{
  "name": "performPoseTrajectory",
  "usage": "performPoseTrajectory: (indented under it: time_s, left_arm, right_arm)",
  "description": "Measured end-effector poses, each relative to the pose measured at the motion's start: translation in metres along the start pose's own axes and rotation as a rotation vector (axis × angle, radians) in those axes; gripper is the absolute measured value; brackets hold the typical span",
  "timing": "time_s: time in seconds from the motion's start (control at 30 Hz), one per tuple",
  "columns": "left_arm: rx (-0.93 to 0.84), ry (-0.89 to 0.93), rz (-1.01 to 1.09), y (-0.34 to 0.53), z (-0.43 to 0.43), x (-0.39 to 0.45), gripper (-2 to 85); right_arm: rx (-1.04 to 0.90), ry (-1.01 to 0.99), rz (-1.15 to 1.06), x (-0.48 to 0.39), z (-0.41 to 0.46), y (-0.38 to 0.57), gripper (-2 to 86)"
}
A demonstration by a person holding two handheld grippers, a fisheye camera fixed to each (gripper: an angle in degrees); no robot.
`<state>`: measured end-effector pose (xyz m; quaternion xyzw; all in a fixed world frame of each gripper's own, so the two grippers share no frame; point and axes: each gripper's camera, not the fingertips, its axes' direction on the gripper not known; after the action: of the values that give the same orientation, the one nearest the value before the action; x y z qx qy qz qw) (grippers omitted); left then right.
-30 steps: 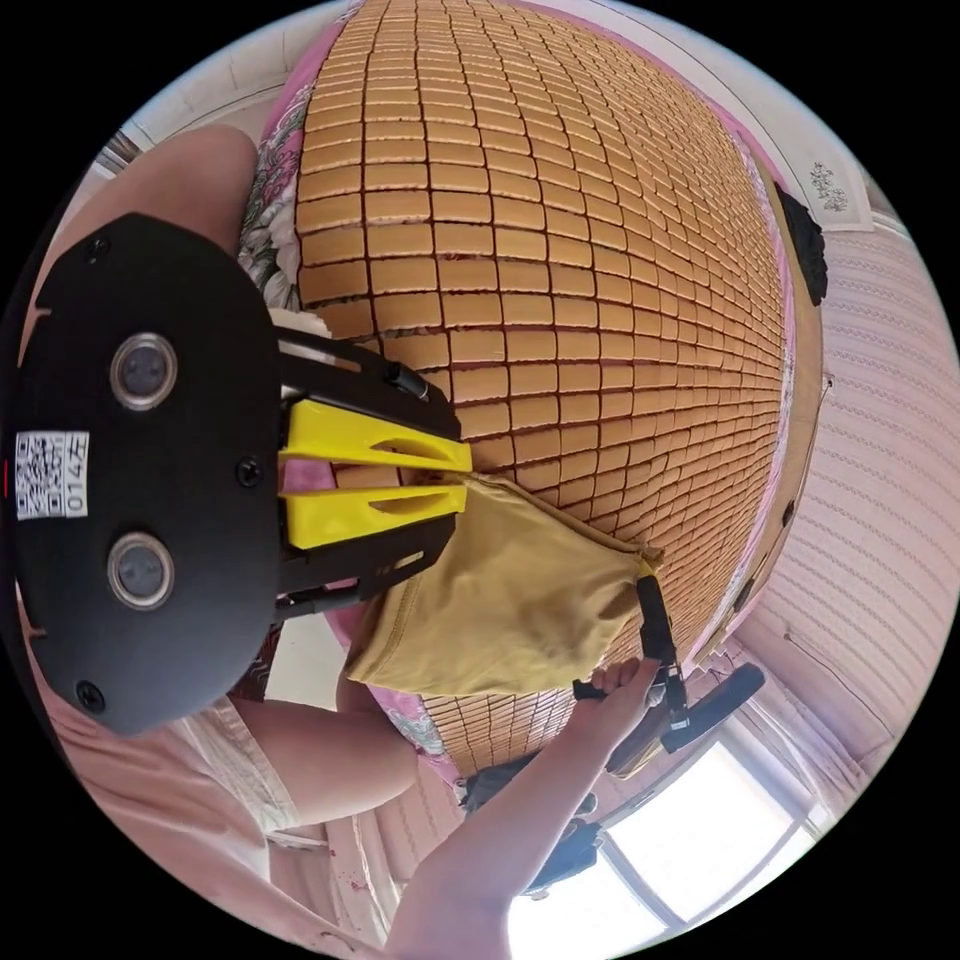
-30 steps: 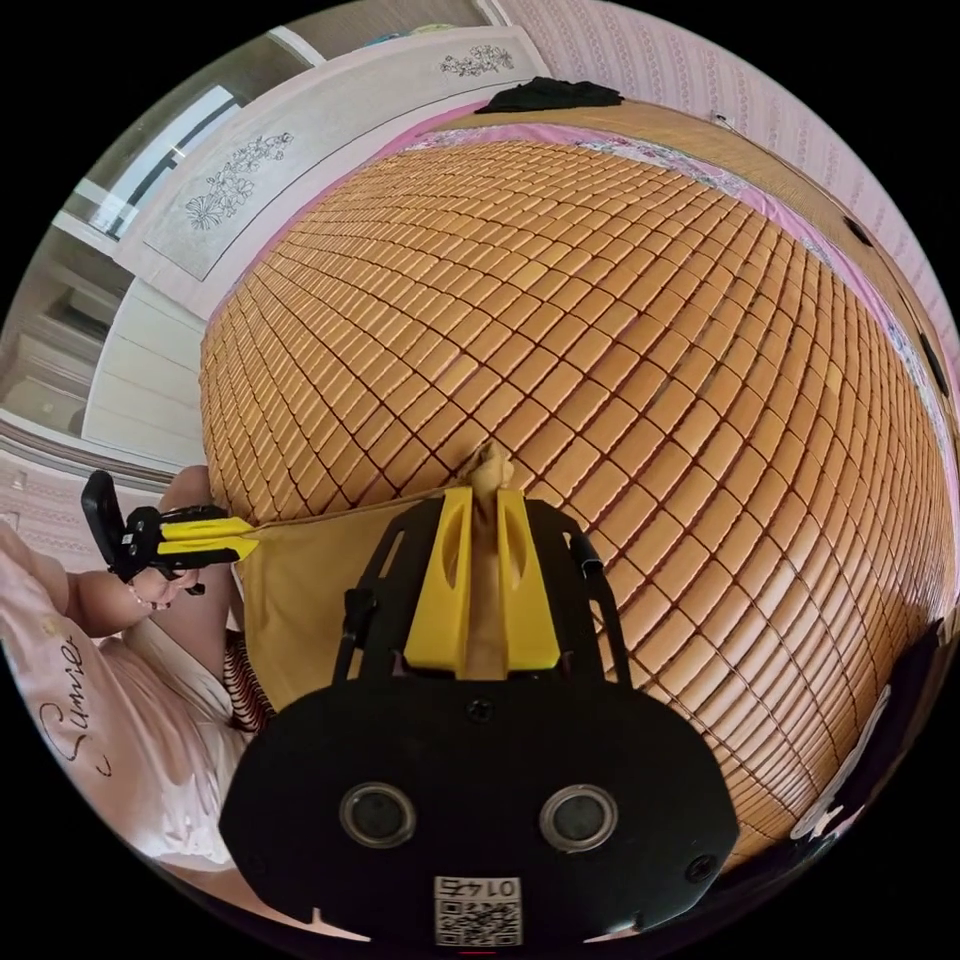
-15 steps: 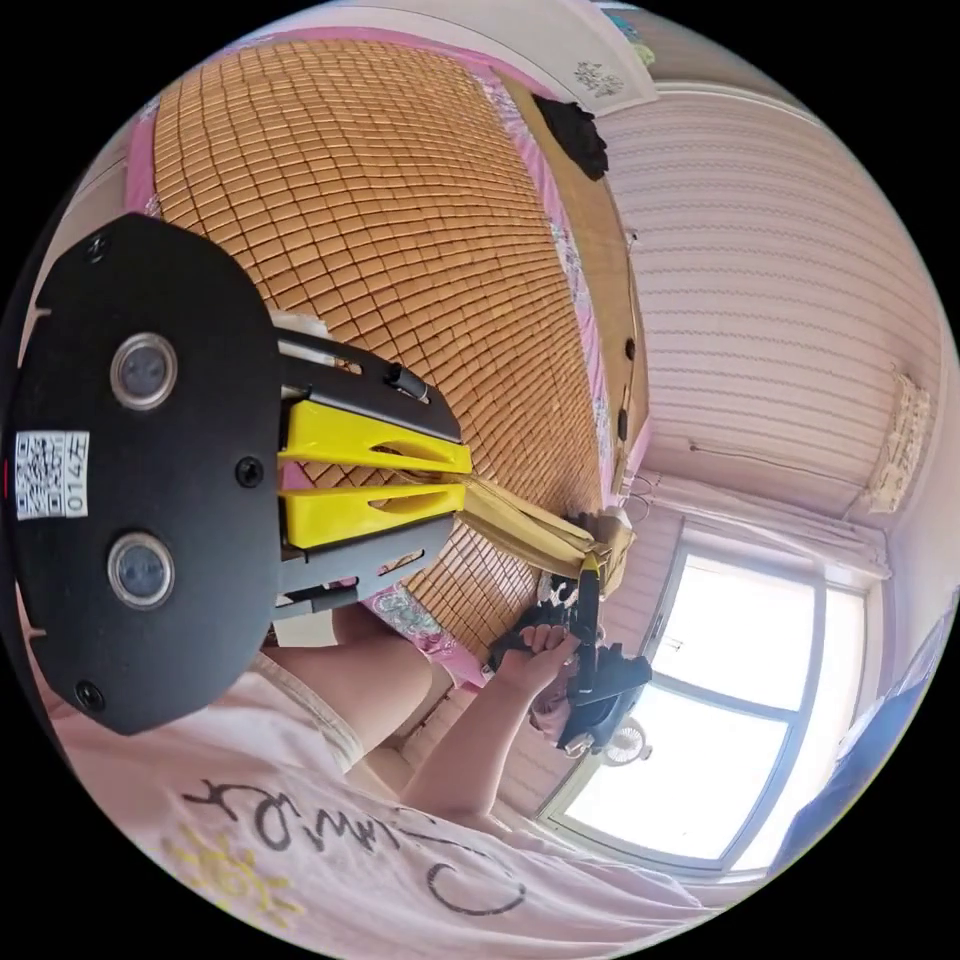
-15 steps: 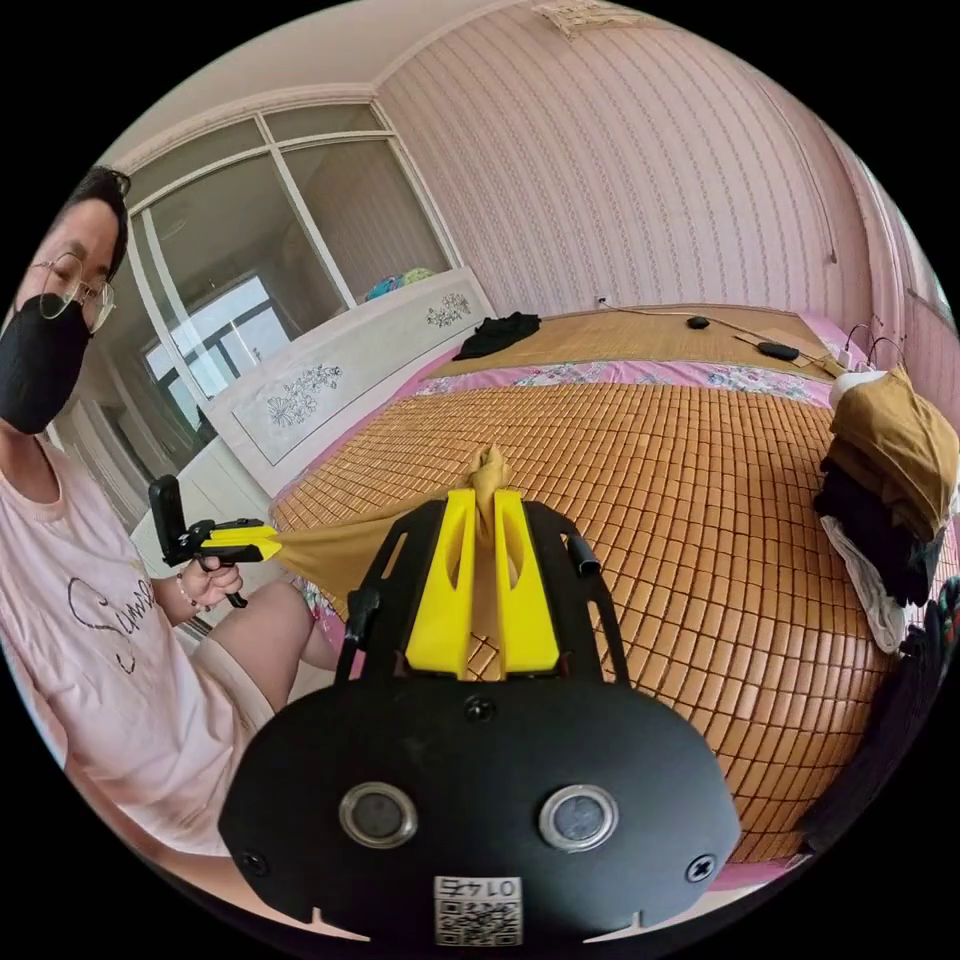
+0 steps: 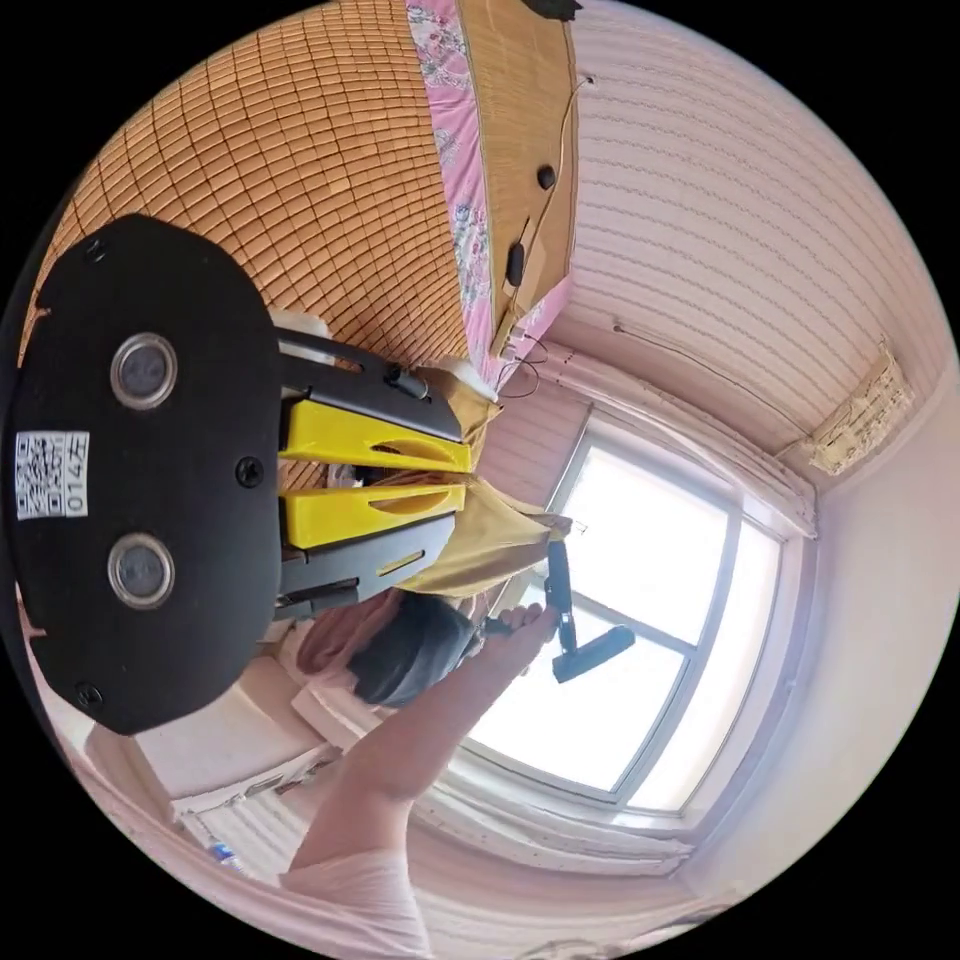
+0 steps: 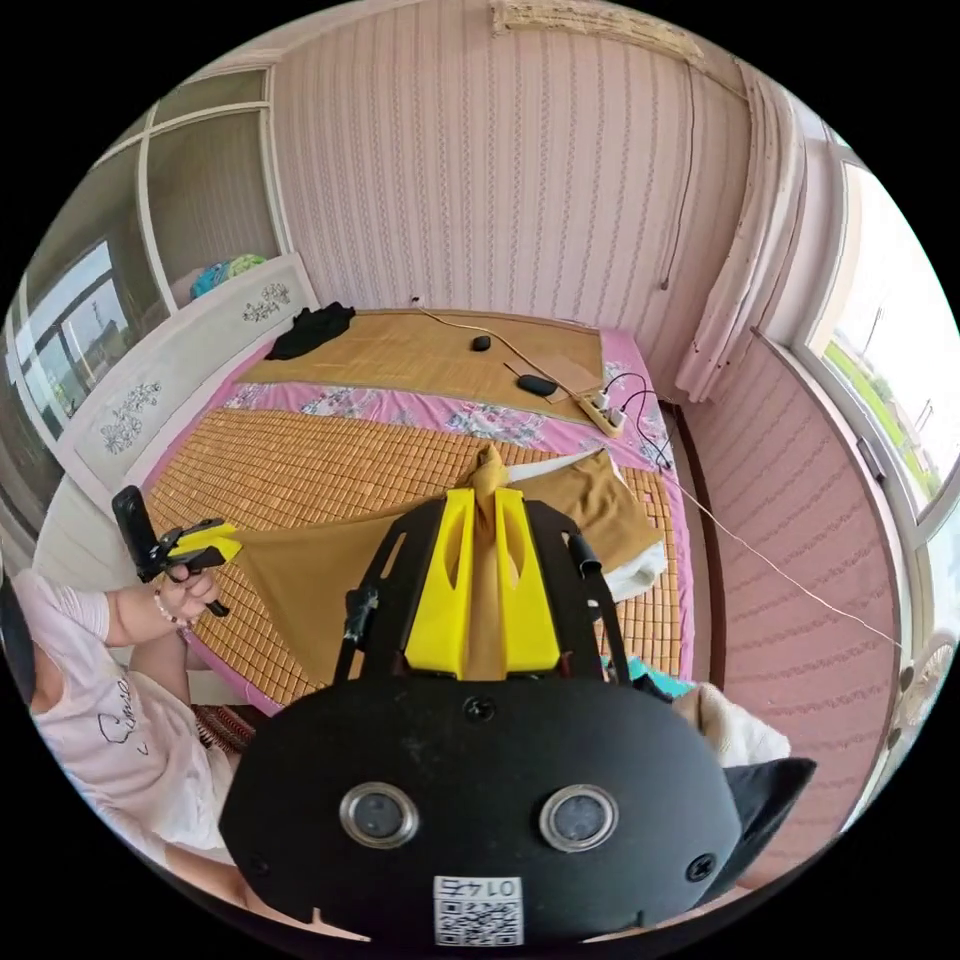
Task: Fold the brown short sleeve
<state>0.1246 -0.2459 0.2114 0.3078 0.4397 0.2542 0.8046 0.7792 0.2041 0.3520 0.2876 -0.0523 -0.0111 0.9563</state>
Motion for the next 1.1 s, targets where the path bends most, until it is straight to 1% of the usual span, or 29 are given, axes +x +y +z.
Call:
performPoseTrajectory:
  time_s: [0.03,0.07,0.1,0.13,0.17,0.2,0.23,0.27,0.33,0.37,0.43,0.5,0.6,0.67,0.73,0.77,0.83,0.9,0.97,1.03,1.07,1.1]
  left_arm:
    - [-0.024,-0.066,-0.029,-0.018,0.041,-0.014,2.8]
    - [-0.083,-0.129,-0.09,-0.031,0.081,-0.032,4.9]
    - [-0.128,-0.147,-0.124,-0.035,0.1,-0.043,5.3]
    - [-0.224,-0.17,-0.177,-0.039,0.131,-0.063,6.0]
    - [-0.282,-0.208,-0.231,-0.036,0.148,-0.078,5.9]
    - [-0.292,-0.21,-0.251,-0.034,0.151,-0.083,5.8]
    - [-0.312,-0.173,-0.257,-0.027,0.153,-0.088,5.6]
    - [-0.328,-0.146,-0.237,-0.021,0.149,-0.087,5.4]
    - [-0.347,-0.125,-0.156,-0.008,0.136,-0.075,4.9]
    - [-0.364,-0.12,-0.124,0.003,0.125,-0.066,4.7]
    - [-0.401,-0.078,-0.09,0.02,0.109,-0.051,4.3]
    - [-0.446,-0.049,-0.067,0.034,0.097,-0.034,4.2]
    - [-0.516,-0.046,0.053,0.044,0.084,0.005,4.3]
    - [-0.501,-0.006,0.092,0.041,0.074,0.031,4.3]
    - [-0.484,0.046,0.097,0.032,0.071,0.046,4.5]
    - [-0.474,0.071,0.111,0.025,0.073,0.056,4.6]
    - [-0.448,0.082,0.142,0.01,0.08,0.072,4.8]
    - [-0.425,0.096,0.165,-0.008,0.093,0.089,5.0]
    - [-0.405,0.125,0.191,-0.036,0.117,0.11,5.6]
    - [-0.394,0.145,0.194,-0.057,0.137,0.125,7.5]
    - [-0.39,0.168,0.199,-0.07,0.149,0.136,8.1]
    - [-0.39,0.177,0.206,-0.076,0.155,0.141,8.4]
  right_arm:
    - [-0.055,0.077,0.05,0.021,0.026,-0.025,7.0]
    - [-0.092,0.104,0.082,0.03,0.04,-0.033,7.8]
    - [-0.189,0.145,0.145,0.045,0.068,-0.04,10.3]
    - [-0.229,0.138,0.197,0.052,0.087,-0.034,12.6]
    - [-0.212,0.118,0.224,0.052,0.092,-0.027,13.6]
    - [-0.157,0.056,0.241,0.048,0.096,-0.01,14.7]
    - [-0.104,0.016,0.206,0.034,0.096,0.011,14.7]
    - [-0.083,0.013,0.179,0.024,0.095,0.024,14.7]
    - [-0.057,0.019,0.047,-0.026,0.09,0.089,14.5]
    - [-0.046,0.021,0.02,-0.041,0.087,0.109,14.4]
    - [-0.002,0.01,-0.024,-0.093,0.068,0.192,13.8]
    - [0.022,0.012,-0.004,-0.125,0.05,0.25,13.6]
    - [0.076,0.066,0.019,-0.159,0.007,0.32,13.5]
    - [0.116,0.165,0.04,-0.166,-0.025,0.344,13.1]
    - [0.173,0.331,0.029,-0.167,-0.07,0.358,9.6]
    - [0.189,0.361,0.022,-0.166,-0.081,0.36,8.7]
    - [0.214,0.451,0.038,-0.153,-0.112,0.361,9.8]
    - [0.168,0.471,0.058,-0.137,-0.122,0.356,14.3]
    - [0.109,0.454,0.087,-0.118,-0.122,0.351,16.3]
    - [-0.05,0.435,0.105,-0.093,-0.102,0.346,18.0]
    - [-0.098,0.435,0.105,-0.087,-0.094,0.346,18.1]
    - [-0.185,0.433,0.101,-0.077,-0.08,0.349,17.0]
